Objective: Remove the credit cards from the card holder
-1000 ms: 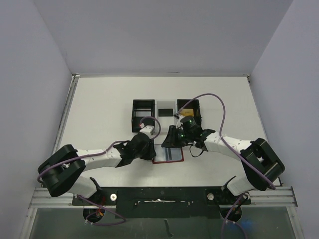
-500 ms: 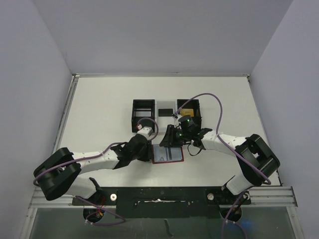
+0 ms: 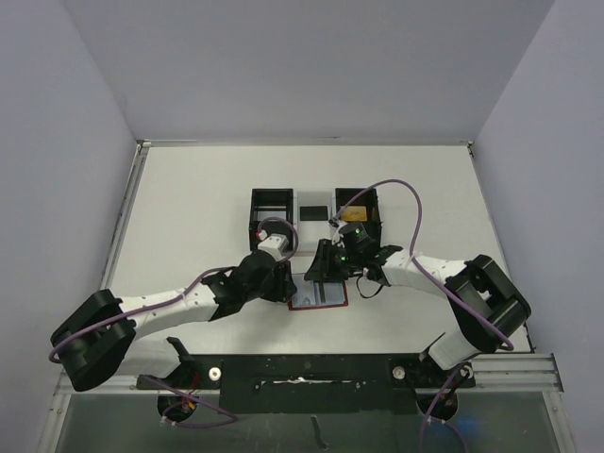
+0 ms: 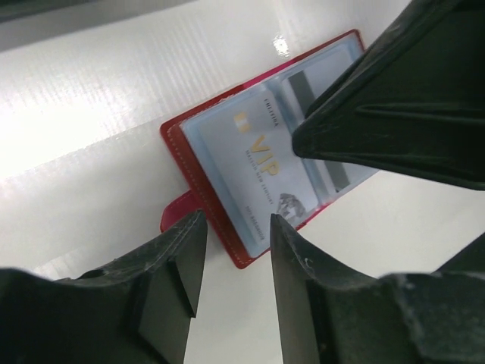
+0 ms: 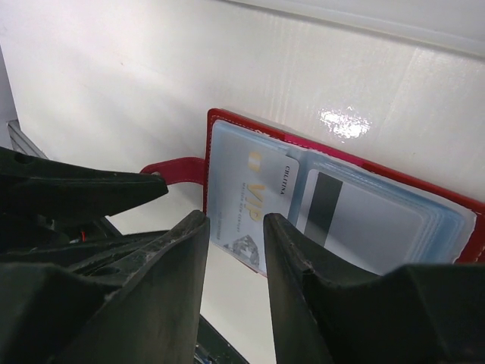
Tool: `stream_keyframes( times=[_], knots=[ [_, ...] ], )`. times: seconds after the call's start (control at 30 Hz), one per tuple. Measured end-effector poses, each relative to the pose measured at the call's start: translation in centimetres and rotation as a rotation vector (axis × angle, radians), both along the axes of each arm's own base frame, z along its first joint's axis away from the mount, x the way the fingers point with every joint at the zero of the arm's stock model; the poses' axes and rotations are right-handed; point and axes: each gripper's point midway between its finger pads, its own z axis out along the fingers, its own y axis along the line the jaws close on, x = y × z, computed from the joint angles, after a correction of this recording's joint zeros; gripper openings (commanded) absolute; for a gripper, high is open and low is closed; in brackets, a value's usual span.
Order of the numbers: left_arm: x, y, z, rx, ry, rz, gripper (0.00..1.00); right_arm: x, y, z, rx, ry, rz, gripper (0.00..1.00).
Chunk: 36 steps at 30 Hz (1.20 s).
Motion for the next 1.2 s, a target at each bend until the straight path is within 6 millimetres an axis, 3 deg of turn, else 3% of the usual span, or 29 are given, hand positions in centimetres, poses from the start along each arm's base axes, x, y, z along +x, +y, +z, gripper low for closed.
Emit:
stream_keyframes(
  times=[0.13,0.23,0.43,0.83,0.97,1.2],
  knots=[
    [0.2,-1.3,0.7,-0.035,-0.001,-0.034,0.35,-0.2,-0.3,-0.5,-0.011,0.010,-0.005,0.36],
    [0.3,-2.1,0.0,-0.036,0.017,-0.048,0.29,-0.5,-0.5,-1.0,-0.020,0.019,-0.007,0.36],
    [0.1,-1.6,-2.8,0.023,0.077,-0.039,0.17,-1.2,-0.9,-2.4,-0.039,0.056,-0.005,0.35],
    [0.4,-1.4,-3.2,0.031,0.076,-0.024,0.07,-1.2,-0.9,-3.0,-0.047,0.078,-0.031,0.30],
    [0.5,-1.4,-3.2,0.029,0.074,-0.023,0.06,-1.2,-0.9,-3.1,-0.045,0.083,-0.040,0.24],
    [0.5,-1.4,-3.3,0.032,0.073,-0.020,0.02,-1.3,-1.0,-3.4,-0.022,0.080,-0.044,0.02]
  ],
)
